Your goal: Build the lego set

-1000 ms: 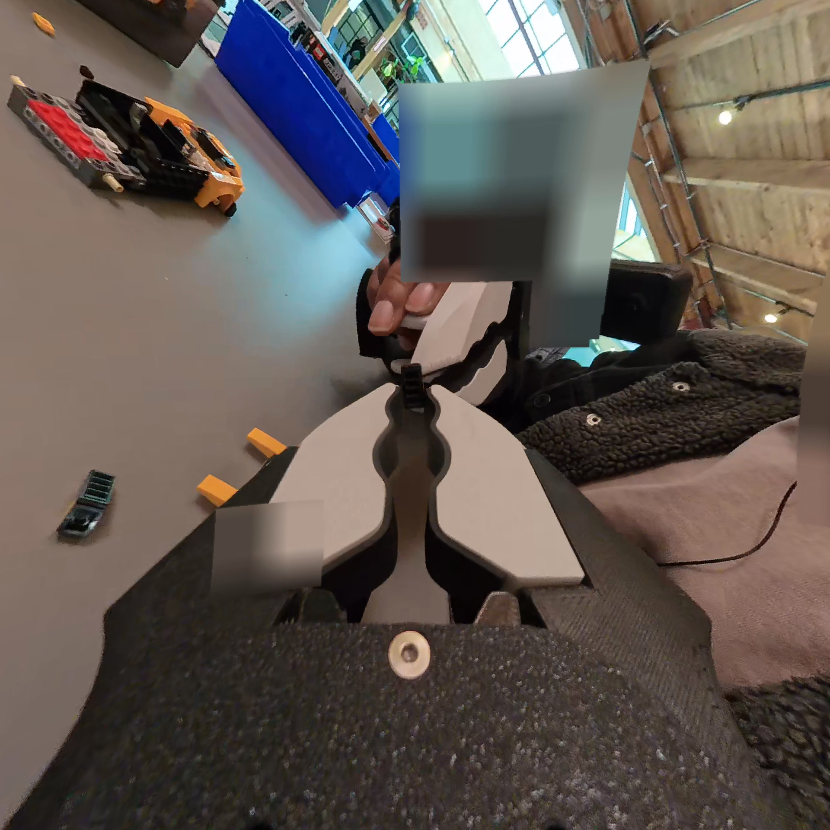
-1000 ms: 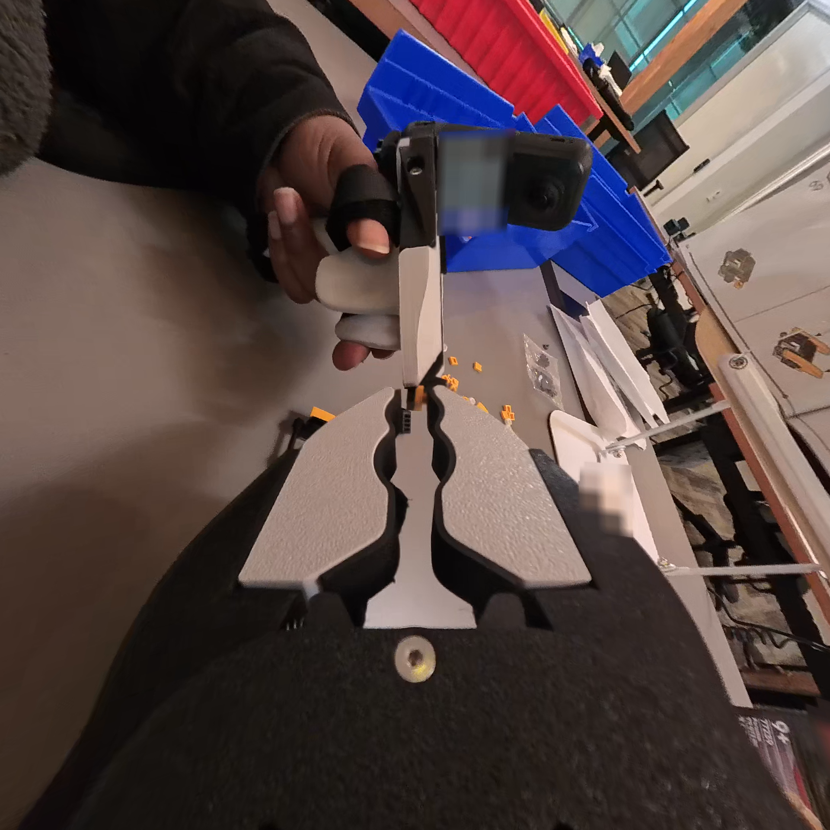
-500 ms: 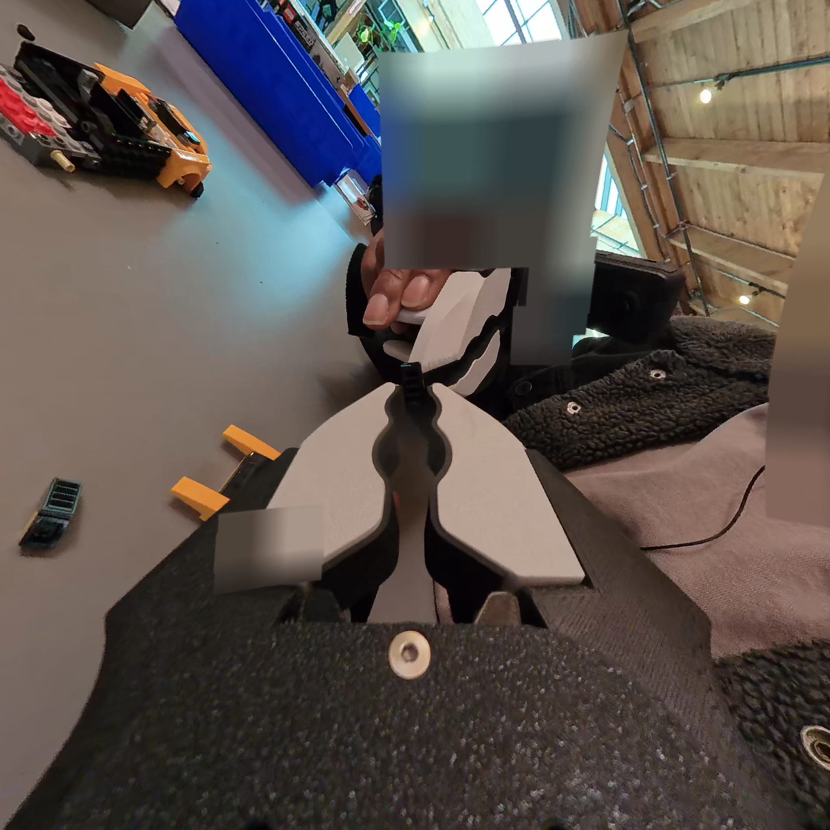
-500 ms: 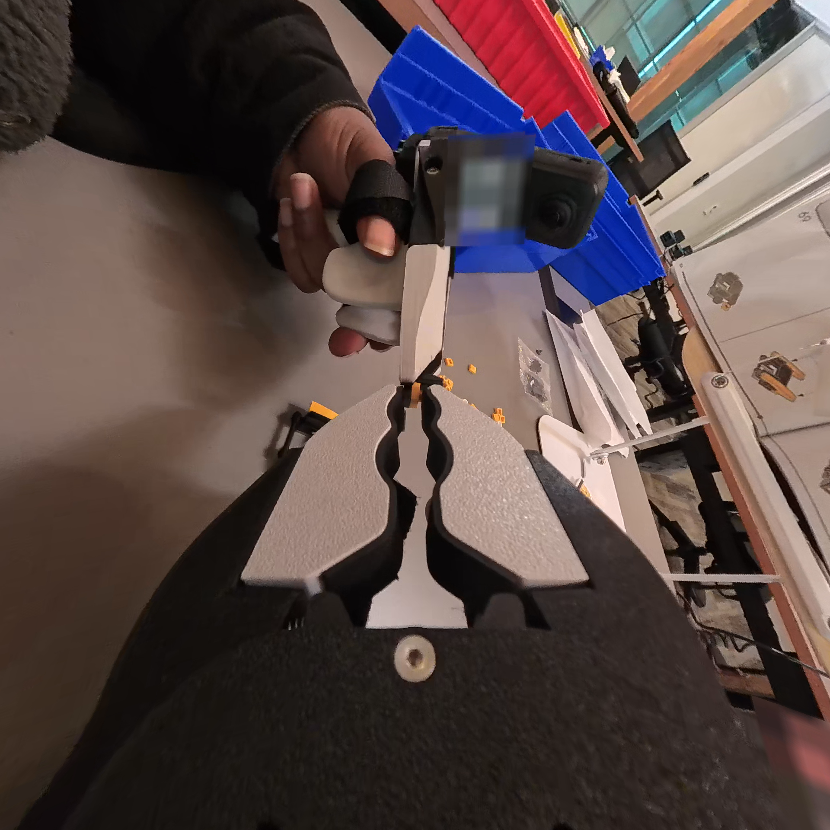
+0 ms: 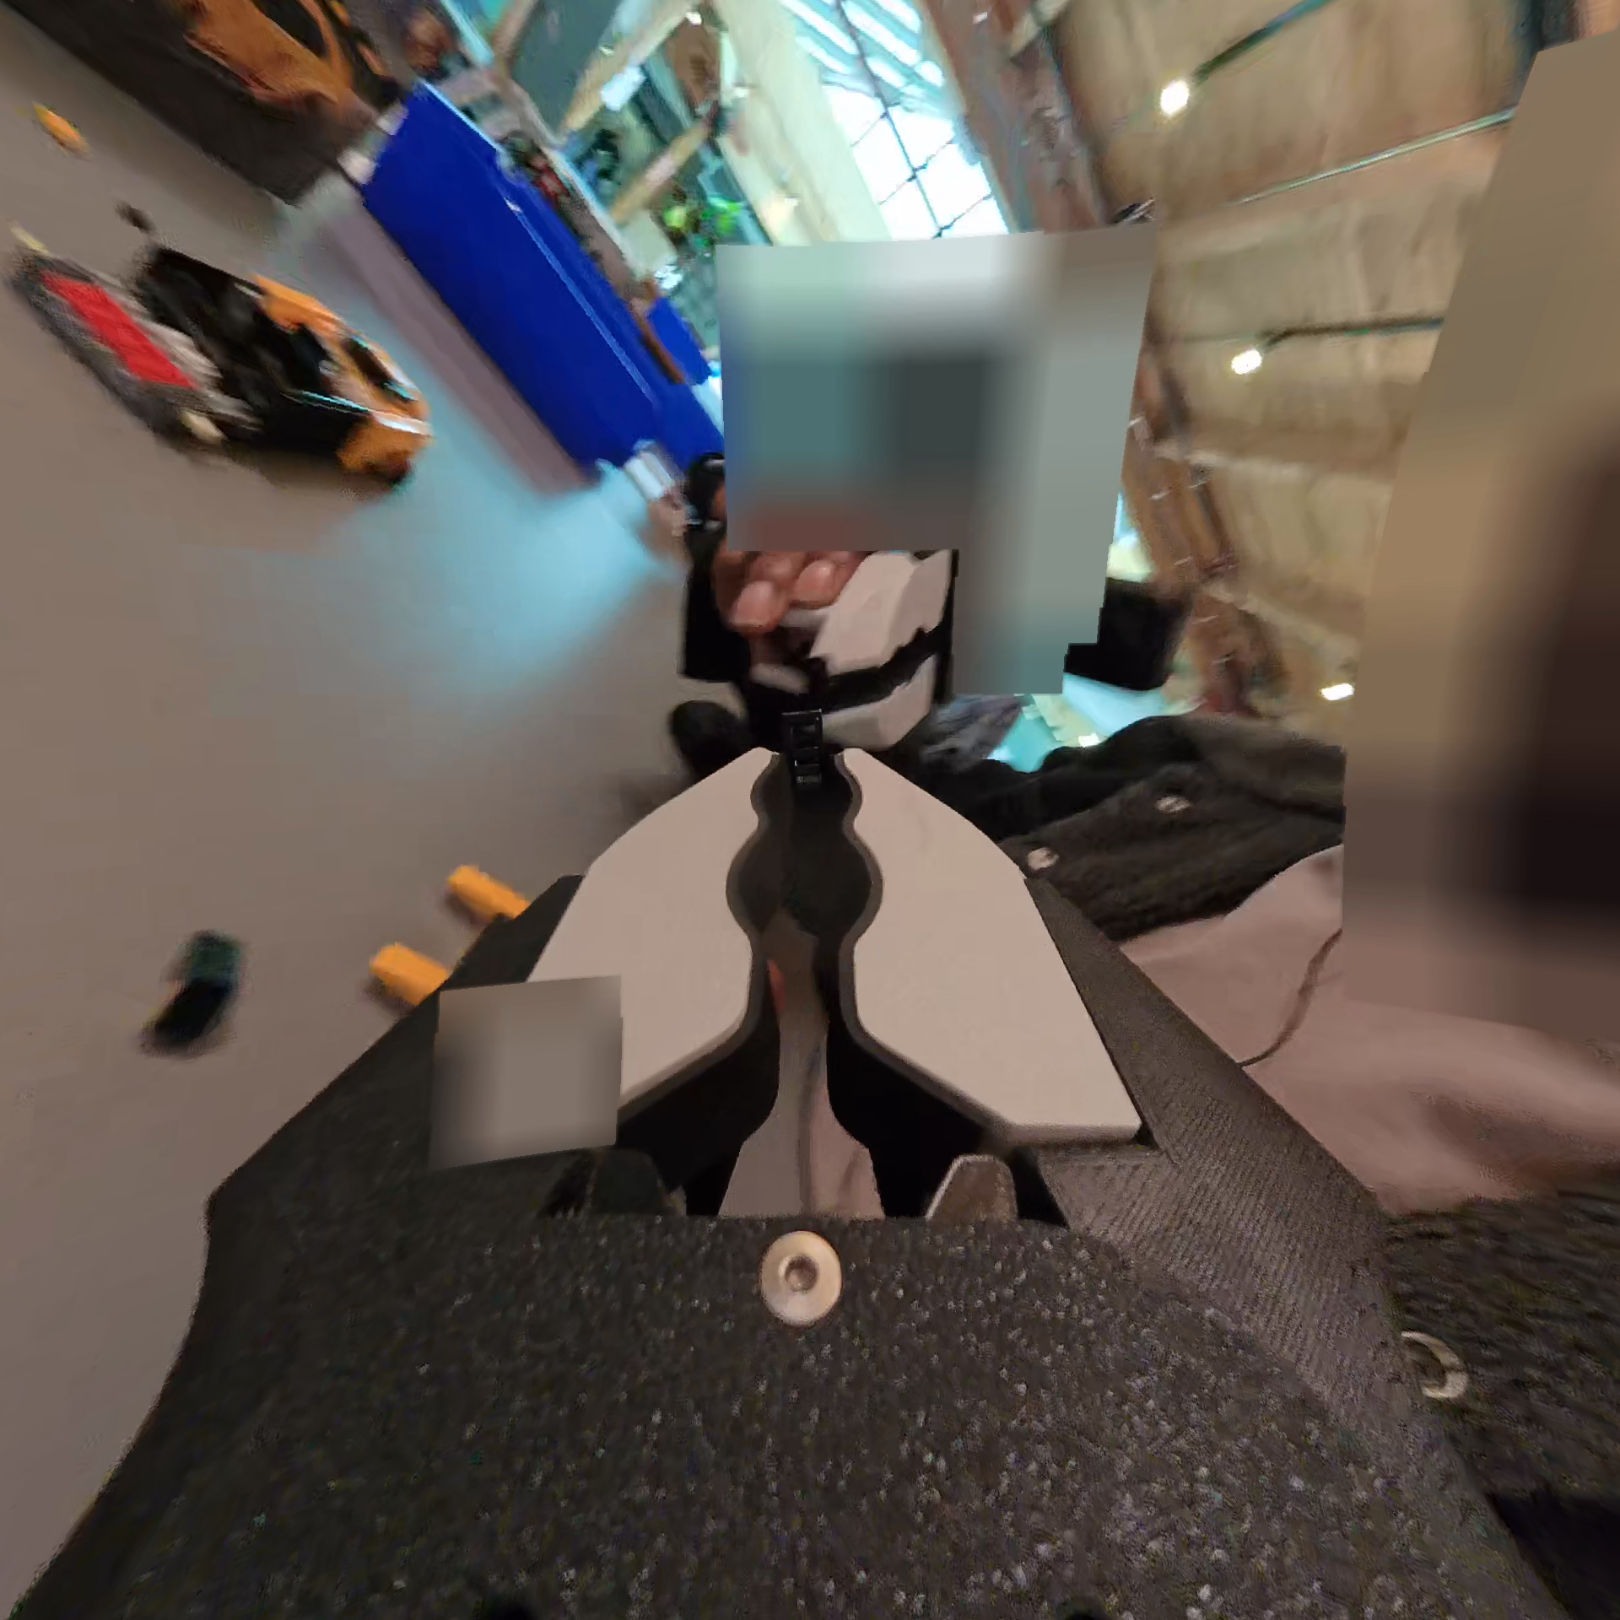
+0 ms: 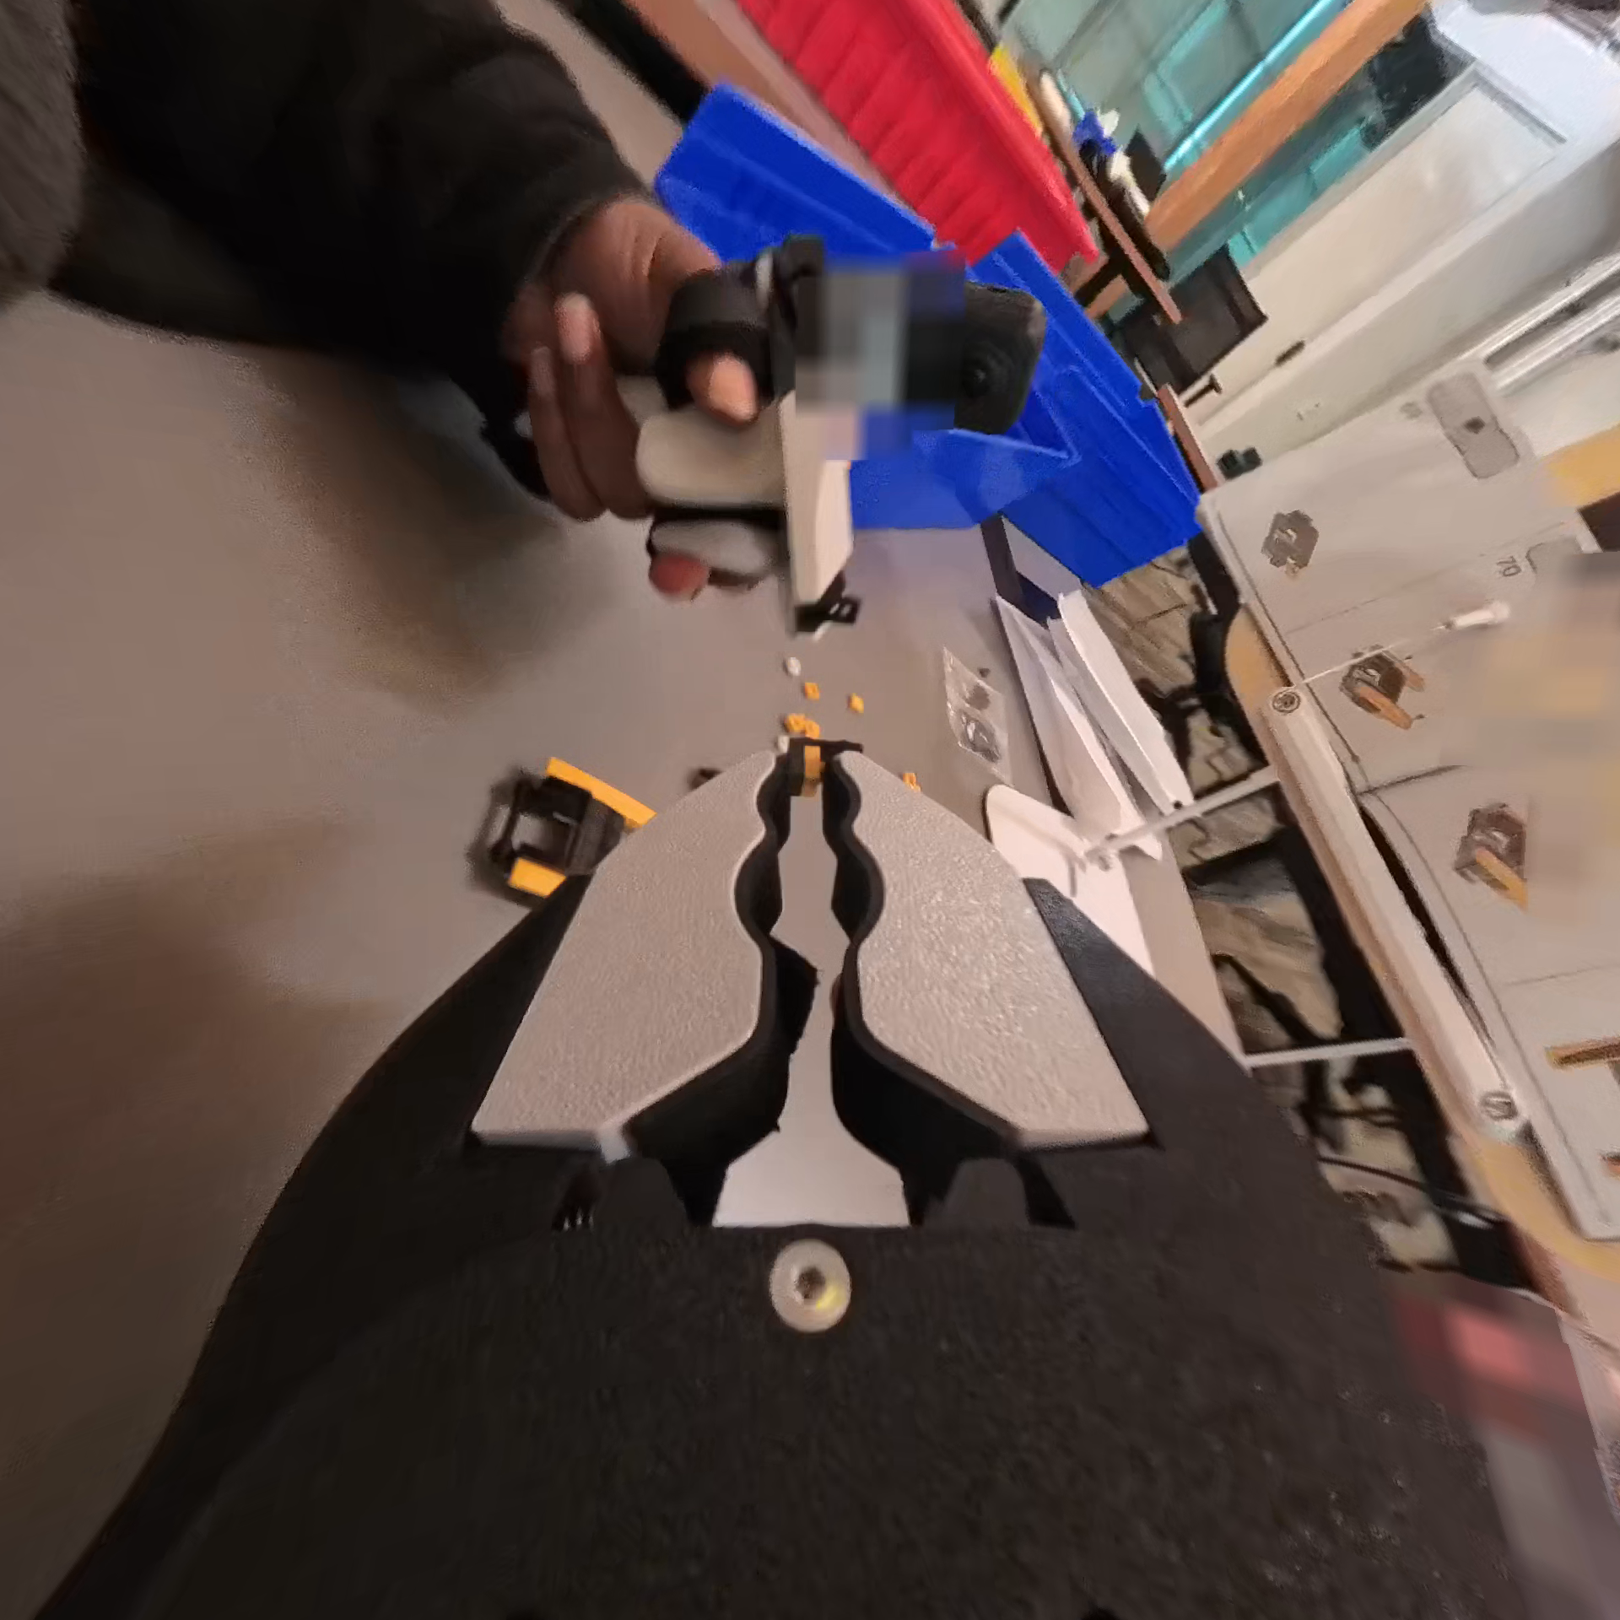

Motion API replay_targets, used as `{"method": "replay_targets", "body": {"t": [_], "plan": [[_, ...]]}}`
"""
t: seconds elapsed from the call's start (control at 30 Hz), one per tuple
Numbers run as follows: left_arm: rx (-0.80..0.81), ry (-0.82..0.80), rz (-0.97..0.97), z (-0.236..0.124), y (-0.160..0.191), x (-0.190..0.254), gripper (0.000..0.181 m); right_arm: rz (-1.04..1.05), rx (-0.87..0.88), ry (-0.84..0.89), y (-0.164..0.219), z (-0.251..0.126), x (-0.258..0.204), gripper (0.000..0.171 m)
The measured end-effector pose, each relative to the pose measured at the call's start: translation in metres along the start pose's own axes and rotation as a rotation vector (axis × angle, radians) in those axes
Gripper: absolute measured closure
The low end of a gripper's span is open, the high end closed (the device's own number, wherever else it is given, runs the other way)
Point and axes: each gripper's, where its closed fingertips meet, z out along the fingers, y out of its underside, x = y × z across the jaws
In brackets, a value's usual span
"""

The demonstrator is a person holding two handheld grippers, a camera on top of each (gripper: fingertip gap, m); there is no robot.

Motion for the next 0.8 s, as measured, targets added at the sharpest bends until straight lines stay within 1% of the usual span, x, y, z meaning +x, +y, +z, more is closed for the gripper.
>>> {"method": "replay_targets", "body": {"t": [0.03,0.1,0.17,0.23,0.43,0.6,0.7,0.8], "plan": [[-0.023,-0.042,0.052,0.0,0.003,-0.003,0.173,0.011,0.029,0.0,-0.005,0.0,0.001,0.164],[-0.09,-0.039,0.11,0.02,0.016,0.003,0.173,0.021,0.051,-0.046,-0.013,0.01,-0.009,0.164],[-0.123,-0.063,0.166,0.027,0.02,0.001,0.173,0.11,0.083,-0.085,-0.01,0.012,-0.011,0.164],[-0.108,-0.097,0.227,0.022,0.015,-0.002,0.173,0.237,0.132,-0.126,-0.008,0.008,-0.008,0.163],[-0.16,-0.278,0.661,0.022,0.018,-0.005,0.173,0.52,0.206,-0.25,-0.002,0.008,-0.006,0.163],[-0.208,-0.42,0.999,0.02,0.019,-0.01,0.173,0.702,0.202,-0.388,0.0,0.013,-0.016,0.163],[-0.221,-0.421,1.115,0.02,0.022,-0.009,0.173,0.84,0.208,-0.485,0.002,0.016,-0.021,0.163],[-0.248,-0.418,1.231,0.019,0.027,-0.011,0.173,1.012,0.251,-0.614,-0.002,0.016,-0.024,0.163]]}}
